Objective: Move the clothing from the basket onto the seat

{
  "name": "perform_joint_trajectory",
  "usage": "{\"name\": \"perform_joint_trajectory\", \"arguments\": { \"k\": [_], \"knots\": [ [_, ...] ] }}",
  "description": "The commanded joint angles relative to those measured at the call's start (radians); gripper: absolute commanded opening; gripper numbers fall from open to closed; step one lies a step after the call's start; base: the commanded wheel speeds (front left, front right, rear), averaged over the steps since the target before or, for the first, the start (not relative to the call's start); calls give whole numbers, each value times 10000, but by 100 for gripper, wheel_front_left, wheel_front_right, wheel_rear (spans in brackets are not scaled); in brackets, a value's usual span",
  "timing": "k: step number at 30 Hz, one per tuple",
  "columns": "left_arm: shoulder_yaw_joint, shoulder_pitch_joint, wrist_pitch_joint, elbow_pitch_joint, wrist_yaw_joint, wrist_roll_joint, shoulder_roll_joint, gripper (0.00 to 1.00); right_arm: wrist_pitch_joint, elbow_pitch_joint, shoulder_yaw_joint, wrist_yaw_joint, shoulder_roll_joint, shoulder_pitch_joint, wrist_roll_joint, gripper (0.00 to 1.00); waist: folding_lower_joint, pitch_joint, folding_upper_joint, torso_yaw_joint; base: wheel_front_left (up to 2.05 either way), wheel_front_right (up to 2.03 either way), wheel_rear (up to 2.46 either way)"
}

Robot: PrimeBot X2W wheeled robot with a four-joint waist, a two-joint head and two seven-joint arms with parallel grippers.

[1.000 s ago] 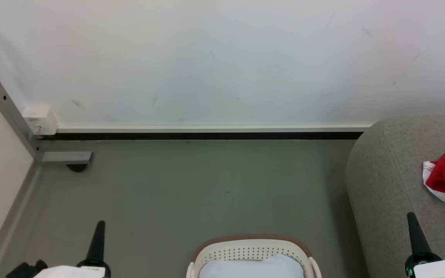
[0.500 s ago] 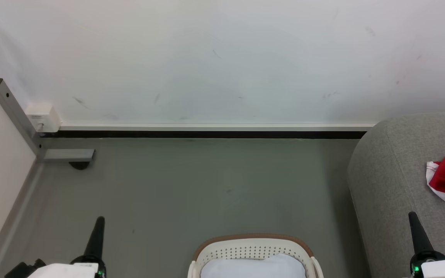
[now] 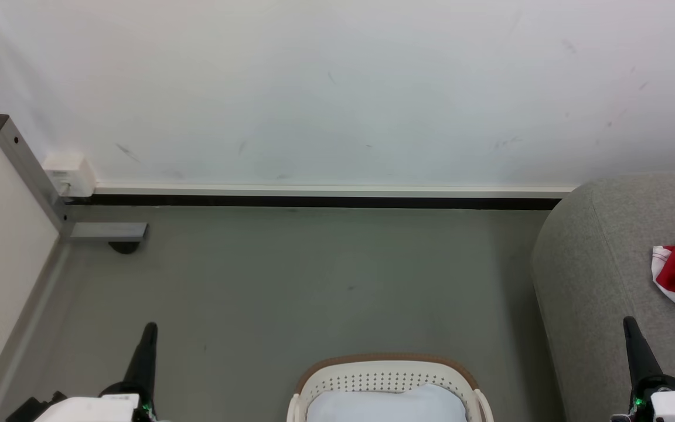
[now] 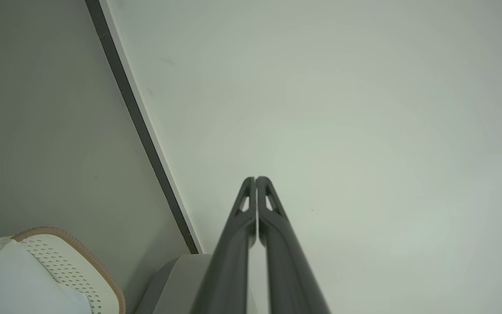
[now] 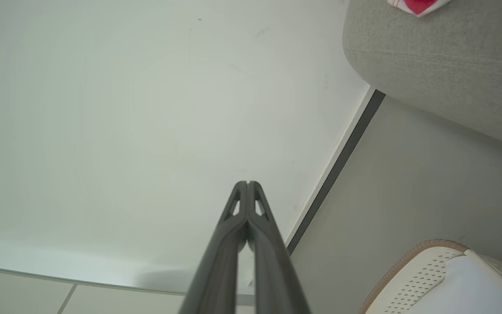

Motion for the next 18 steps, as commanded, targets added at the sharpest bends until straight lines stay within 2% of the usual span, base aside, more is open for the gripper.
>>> {"name": "perform_joint_trajectory", "arguments": {
  "k": [1,18],
  "knots": [
    [72,-116,96,-64,-64,-311,89,0,69,-90,-105,-16,2,-137,276,0,-1,8,-1,14,0,0,0],
    [141,-180,399,-125,-80,-1476,95,0,386,-119,-314,-19,97,-191,1253,0,-1,64,-1,116,0,0,0]
  ]
}}
